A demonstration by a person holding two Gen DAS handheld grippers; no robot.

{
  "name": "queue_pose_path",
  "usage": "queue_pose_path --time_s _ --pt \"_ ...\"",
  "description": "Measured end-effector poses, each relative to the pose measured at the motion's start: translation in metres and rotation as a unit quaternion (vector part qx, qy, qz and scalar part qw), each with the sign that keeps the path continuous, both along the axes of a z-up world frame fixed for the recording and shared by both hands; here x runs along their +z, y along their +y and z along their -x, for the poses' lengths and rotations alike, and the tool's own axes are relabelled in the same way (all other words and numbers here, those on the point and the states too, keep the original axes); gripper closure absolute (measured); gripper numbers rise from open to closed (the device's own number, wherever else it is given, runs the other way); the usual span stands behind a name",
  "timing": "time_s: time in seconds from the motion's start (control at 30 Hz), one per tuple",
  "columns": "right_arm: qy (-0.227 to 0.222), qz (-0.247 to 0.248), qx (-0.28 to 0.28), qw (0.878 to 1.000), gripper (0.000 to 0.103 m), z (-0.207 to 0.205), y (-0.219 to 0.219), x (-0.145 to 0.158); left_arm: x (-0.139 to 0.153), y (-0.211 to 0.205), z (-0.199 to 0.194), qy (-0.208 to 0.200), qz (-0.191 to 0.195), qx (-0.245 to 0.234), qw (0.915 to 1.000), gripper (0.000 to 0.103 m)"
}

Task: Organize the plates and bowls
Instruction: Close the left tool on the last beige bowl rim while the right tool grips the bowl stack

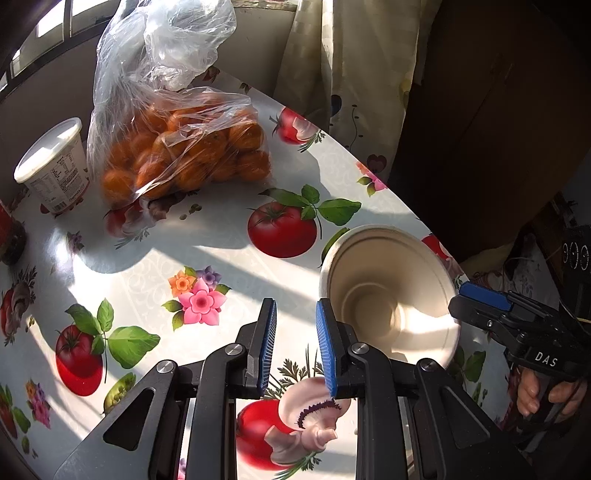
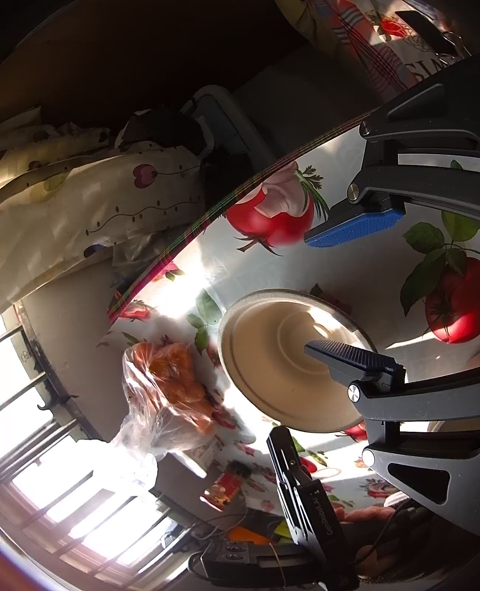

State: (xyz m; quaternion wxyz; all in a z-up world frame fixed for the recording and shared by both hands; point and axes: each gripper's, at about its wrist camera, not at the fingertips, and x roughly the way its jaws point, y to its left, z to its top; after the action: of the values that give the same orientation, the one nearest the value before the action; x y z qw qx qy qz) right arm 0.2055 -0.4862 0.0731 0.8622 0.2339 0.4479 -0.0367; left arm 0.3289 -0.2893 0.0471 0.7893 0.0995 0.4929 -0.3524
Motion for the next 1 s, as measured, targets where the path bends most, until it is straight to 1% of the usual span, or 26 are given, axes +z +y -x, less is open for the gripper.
queue_pose_path --time_s 0.13,0.23,0.33,0.47,0.57,0.67,0.83,1.0 --pt "0.002 -0.003 0.002 1.000 0.050 -0.0035 0.0000 -0.0049 -0.0022 -0.0027 -0.0002 0.000 0.001 -0.004 1.0000 0.080" --pt "0.002 -0.005 0.001 1.000 0.050 -0.0047 -0.0007 -0.0071 -0.0025 -0.0026 -0.0001 -0.006 0.000 0.002 1.0000 0.080" --pt "0.001 -0.008 -0.001 1.000 0.053 -0.0054 -0.0016 -0.0085 -0.0032 -0.0018 0.0001 -0.001 0.003 0.001 1.0000 0.080" --pt "-0.001 -0.007 0.003 1.000 0.060 -0.0057 0.0004 -0.0078 -0.0021 -0.0013 0.0017 -0.008 0.003 0.002 1.0000 0.080" --pt "-0.003 -0.006 0.003 1.000 0.064 -0.0058 0.0015 -0.0075 -0.0021 -0.0012 0.0015 -0.005 0.005 0.002 1.0000 0.080" --pt "-0.005 -0.005 0.009 1.000 0.074 -0.0062 0.0034 -0.0068 -0.0018 -0.0007 0.0016 -0.006 0.005 0.004 1.0000 0.080" --pt "-0.006 -0.002 0.009 1.000 0.076 -0.0065 0.0046 -0.0071 -0.0017 -0.0003 0.0014 -0.005 0.007 0.004 1.0000 0.080" --pt "-0.006 0.000 0.011 1.000 0.081 -0.0066 0.0055 -0.0069 -0.0004 -0.0011 0.0024 -0.007 0.008 0.002 0.9999 0.080"
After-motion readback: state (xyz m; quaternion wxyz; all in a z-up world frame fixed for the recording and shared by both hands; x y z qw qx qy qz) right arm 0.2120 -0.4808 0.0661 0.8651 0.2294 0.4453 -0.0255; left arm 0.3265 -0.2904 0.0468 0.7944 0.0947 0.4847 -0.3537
